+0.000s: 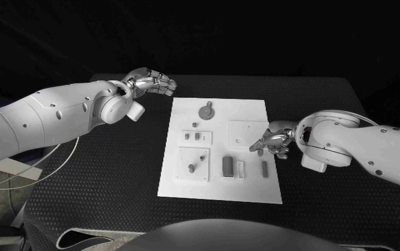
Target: Assemble the parts on the task board
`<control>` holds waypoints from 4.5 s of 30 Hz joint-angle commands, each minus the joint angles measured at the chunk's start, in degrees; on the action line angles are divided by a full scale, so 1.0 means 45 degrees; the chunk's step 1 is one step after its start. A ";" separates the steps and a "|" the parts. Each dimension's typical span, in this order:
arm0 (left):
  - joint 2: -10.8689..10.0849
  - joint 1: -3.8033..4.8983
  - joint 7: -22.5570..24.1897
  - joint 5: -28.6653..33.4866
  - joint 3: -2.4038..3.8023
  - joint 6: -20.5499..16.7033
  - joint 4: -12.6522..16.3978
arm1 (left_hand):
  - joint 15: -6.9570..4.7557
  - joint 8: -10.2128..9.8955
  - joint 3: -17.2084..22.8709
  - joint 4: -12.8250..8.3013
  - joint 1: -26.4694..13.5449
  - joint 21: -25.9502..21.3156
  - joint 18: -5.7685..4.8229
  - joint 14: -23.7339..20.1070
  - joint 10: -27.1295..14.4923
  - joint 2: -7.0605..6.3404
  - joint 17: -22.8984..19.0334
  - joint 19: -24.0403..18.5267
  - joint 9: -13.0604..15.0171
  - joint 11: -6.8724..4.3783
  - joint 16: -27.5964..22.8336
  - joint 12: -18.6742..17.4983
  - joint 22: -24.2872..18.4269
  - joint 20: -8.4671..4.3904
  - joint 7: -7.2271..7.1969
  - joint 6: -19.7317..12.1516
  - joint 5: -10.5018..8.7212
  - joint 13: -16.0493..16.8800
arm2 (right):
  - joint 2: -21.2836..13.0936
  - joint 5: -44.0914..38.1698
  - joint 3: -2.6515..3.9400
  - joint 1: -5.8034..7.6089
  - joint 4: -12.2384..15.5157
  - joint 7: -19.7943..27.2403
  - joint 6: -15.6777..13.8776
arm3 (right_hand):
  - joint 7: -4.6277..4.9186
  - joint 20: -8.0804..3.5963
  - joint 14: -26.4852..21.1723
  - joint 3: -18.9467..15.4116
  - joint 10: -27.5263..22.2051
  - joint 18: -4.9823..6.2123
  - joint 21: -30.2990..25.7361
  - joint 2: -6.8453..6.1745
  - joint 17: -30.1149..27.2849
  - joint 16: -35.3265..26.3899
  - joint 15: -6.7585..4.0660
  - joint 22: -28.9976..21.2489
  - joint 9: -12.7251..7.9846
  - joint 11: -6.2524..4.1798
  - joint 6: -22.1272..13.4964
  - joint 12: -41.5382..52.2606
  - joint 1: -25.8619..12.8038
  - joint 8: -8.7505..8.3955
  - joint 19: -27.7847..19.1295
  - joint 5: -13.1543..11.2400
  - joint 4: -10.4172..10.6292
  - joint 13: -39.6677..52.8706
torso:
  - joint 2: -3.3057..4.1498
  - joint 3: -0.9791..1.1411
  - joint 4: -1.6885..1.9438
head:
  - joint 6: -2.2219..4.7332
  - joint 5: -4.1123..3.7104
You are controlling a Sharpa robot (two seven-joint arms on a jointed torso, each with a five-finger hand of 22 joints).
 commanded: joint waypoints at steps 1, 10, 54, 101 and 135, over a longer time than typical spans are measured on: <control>0.0012 0.0012 0.0074 -0.0022 0.0007 0.0099 0.0029 | 0.0059 0.0086 -0.0018 0.0055 0.0013 0.0040 -0.0009 0.0024 -0.0015 -0.0092 0.0013 -0.0047 -0.0001 0.0001 -0.0056 0.0067 -0.0014 0.0082 0.0039 -0.0005 -0.0046 -0.0015 | -0.0139 -0.0742 -0.0016 -0.0011 -0.0006 -0.0229 0.0931 | 0.0053 -0.0013 0.0078 -0.0015 0.0103 0.0179 0.0067 0.0160 0.0008 0.0067 -0.0032 0.0204 0.0017 -0.0011 0.0137 0.0039 0.0032 0.0020 0.0108 0.0032 -0.0153 -0.0022 | 0.0010 0.0014 0.0000 | 0.0009 -0.0033; 0.0059 0.0011 0.0085 -0.0022 0.0007 0.0116 0.0021 | 0.0057 0.0089 -0.0017 0.0061 0.0008 0.0040 -0.0008 0.0023 -0.0013 -0.0092 0.0015 -0.0047 -0.0001 -0.0011 -0.0060 0.0068 -0.0017 0.0082 0.0029 -0.0002 -0.0046 -0.0020 | -0.0317 -0.0877 -0.0298 -0.0027 0.0020 -0.0418 0.1387 | 0.0057 -0.0006 0.0073 -0.0073 0.0111 0.0179 0.0060 0.0255 -0.0001 0.0050 -0.0024 0.0202 0.0025 -0.0006 0.0145 0.0026 0.0092 0.0001 0.0082 0.0031 -0.0394 -0.0058 | 0.0004 0.0005 0.0002 | 0.0025 -0.0102; -0.0059 0.0010 -0.0024 -0.0092 0.0006 0.0225 0.0043 | 0.0061 0.0097 -0.0020 0.0085 -0.0020 0.0041 -0.0007 0.0019 -0.0006 -0.0085 0.0025 -0.0052 0.0000 -0.0027 -0.0074 0.0072 -0.0028 0.0083 0.0017 0.0005 -0.0046 -0.0041 | 0.0795 -0.4782 -0.0741 -0.1289 -0.0789 -0.0455 0.2246 | 0.0101 0.0047 -0.0045 -0.0091 0.0043 0.0179 0.0095 -0.0074 -0.0010 0.0017 0.0029 0.0229 0.0069 0.0046 0.0118 0.0019 0.1956 -0.0109 -0.0096 0.0031 -0.0929 -0.0150 | 0.0007 -0.0018 0.0025 | -0.0169 -0.0040; -0.0062 0.0010 -0.0040 -0.0127 0.0004 0.0195 0.0041 | 0.0067 0.0099 -0.0020 0.0095 -0.0031 0.0044 -0.0001 0.0026 -0.0004 -0.0082 0.0037 -0.0052 -0.0003 -0.0030 -0.0083 0.0072 -0.0039 0.0085 0.0013 0.0002 -0.0046 -0.0065 | 0.0673 0.0118 -0.0828 -0.1212 -0.0562 0.0501 -0.1367 | 0.0076 0.0127 0.0121 0.0746 0.0251 0.0179 0.0235 0.1411 -0.0028 0.0117 0.0026 0.0234 -0.0181 0.0019 0.0381 0.0148 0.3798 -0.0291 -0.0033 0.0035 -0.0962 -0.0276 | 0.0005 -0.0020 0.0024 | -0.0240 -0.0003; -0.0062 0.0010 -0.0047 -0.0134 0.0004 0.0210 0.0046 | 0.0067 0.0102 -0.0018 0.0093 -0.0029 0.0046 0.0003 0.0029 0.0001 -0.0087 0.0048 -0.0053 -0.0004 -0.0032 -0.0093 0.0075 -0.0047 0.0088 0.0013 0.0002 -0.0046 -0.0086 | 0.0818 0.1388 -0.0825 -0.1185 -0.0135 0.0648 -0.2498 | 0.0059 0.0104 0.0155 0.0779 0.0286 0.0179 0.0258 0.1367 -0.0043 0.0113 0.0002 0.0223 -0.0208 -0.0001 0.0423 0.0155 0.3747 -0.0294 -0.0001 0.0035 -0.0960 -0.0290 | 0.0013 -0.0007 0.0027 | -0.0256 -0.0002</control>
